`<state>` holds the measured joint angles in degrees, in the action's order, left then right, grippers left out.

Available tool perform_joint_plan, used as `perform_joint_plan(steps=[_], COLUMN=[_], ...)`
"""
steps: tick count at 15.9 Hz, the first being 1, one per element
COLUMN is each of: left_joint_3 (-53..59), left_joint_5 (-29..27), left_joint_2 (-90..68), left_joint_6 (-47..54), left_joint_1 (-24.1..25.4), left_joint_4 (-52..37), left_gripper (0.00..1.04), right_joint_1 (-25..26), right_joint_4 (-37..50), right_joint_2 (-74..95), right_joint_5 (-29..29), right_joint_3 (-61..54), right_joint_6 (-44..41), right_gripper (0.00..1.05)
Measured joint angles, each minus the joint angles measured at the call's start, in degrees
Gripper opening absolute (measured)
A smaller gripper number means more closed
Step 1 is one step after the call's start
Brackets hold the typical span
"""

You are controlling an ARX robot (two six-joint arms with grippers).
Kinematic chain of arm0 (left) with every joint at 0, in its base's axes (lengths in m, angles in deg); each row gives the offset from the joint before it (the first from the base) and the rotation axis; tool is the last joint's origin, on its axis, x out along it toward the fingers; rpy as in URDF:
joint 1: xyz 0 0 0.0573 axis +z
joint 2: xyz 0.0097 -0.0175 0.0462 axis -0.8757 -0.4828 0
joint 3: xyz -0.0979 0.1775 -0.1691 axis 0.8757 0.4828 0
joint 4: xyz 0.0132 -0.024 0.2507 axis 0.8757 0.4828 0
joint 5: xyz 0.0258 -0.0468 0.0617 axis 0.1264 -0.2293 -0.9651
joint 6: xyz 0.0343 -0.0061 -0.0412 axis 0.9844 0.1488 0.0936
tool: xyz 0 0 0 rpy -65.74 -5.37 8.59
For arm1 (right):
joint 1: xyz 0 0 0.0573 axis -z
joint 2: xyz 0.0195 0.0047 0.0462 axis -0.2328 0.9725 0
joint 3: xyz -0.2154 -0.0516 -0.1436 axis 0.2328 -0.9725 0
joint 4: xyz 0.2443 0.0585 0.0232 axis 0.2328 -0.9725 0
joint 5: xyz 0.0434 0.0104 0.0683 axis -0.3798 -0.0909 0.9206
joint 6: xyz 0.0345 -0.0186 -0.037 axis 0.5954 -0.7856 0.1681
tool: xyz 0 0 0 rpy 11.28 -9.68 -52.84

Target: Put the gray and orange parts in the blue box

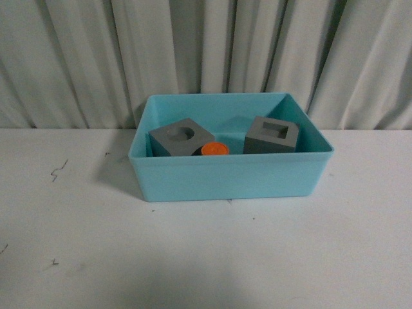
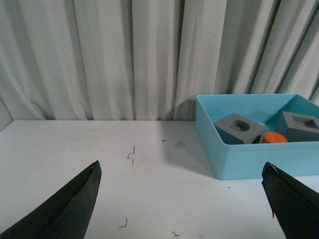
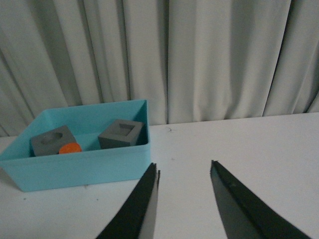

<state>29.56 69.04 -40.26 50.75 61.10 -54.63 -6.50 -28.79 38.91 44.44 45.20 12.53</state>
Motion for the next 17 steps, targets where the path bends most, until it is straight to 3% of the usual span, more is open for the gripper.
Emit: perform_joint_plan(steps=[3,5,6,7,15,16,17], left_joint_3=[0.0,0.0,0.0,0.0,0.0,0.0,0.0], left_joint_5=[0.0,0.0,0.0,0.0,0.0,0.0,0.0], left_joint_2=[0.0,0.0,0.0,0.0,0.0,0.0,0.0], left_joint_6=[0.0,0.0,0.0,0.0,0.0,0.0,0.0], left_joint_1=[0.0,0.0,0.0,0.0,0.0,0.0,0.0], left_joint_4=[0.0,0.0,0.0,0.0,0.0,0.0,0.0], left_gripper=[0.98,0.98,0.98,0.98,0.98,0.98,0.98], right_joint_1=[7.7,11.2,15.9,20.5,20.0,20.0,20.0], right_joint_4=[-1.8,-2.5,-3.1,-2.9,-2.9,-2.9,-2.9], right_joint_2=[-2.4,-5.4,-5.7,-5.7,-5.7,-5.7,-5.7], right_joint_5=[7.3,11.2,16.9,18.7,19.9,19.9,19.9], right_joint_3=[-1.3,-3.1,-3.1,-3.1,-3.1,-3.1,-3.1], right_joint_6=[-1.7,-2.5,-2.5,-2.5,-2.5,-2.6,-2.6], right_gripper=[0.02,0.02,0.02,0.02,0.02,0.05,0.17])
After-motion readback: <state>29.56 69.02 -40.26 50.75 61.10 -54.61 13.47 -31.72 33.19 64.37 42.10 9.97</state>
